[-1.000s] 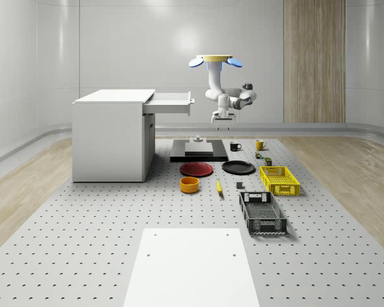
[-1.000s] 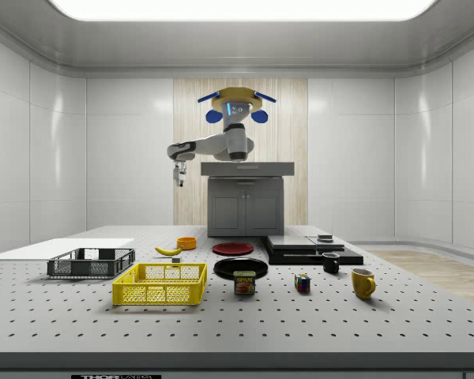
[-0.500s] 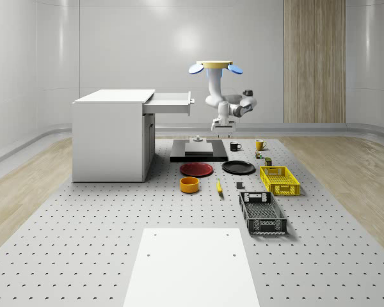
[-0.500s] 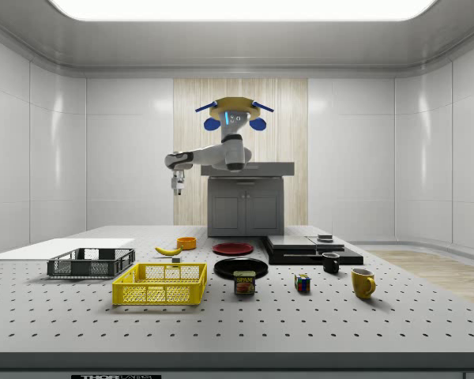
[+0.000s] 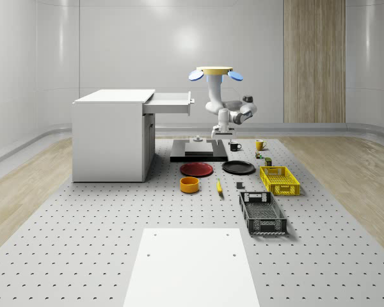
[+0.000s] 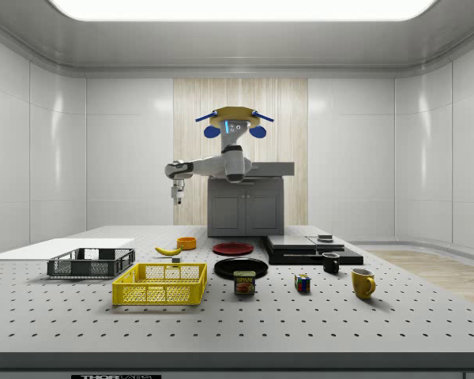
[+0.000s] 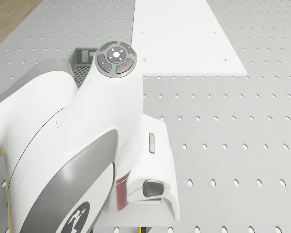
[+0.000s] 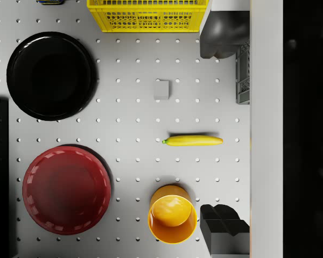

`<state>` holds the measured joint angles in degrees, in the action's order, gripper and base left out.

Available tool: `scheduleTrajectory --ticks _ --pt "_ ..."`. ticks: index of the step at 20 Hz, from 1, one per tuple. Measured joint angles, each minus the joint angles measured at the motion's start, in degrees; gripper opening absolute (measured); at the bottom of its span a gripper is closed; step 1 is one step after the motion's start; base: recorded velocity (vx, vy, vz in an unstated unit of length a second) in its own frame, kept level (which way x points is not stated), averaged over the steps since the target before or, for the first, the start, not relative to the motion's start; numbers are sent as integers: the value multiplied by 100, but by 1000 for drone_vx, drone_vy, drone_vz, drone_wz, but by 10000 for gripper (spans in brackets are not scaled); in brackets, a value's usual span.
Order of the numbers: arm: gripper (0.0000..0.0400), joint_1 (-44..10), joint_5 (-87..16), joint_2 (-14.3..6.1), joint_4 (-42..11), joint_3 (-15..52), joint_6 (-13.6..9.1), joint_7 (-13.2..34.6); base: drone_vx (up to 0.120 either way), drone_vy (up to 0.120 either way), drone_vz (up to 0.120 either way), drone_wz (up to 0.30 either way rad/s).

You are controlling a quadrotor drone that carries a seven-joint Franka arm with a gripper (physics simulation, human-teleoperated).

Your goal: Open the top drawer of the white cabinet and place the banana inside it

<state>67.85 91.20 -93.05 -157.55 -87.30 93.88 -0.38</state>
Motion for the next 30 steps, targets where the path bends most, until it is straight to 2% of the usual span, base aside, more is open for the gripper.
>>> scheduleTrajectory --ticks 5,12,19,30 --pt "400 0 -1 -4 0 0 3 0 96 0 -120 0" --pt "400 0 -3 -7 0 0 7 0 0 80 -120 0" --pt "400 0 -4 -10 0 0 9 0 0 0 -120 0" --pt "400 2 -5 -13 0 0 12 -2 109 0 -120 0"
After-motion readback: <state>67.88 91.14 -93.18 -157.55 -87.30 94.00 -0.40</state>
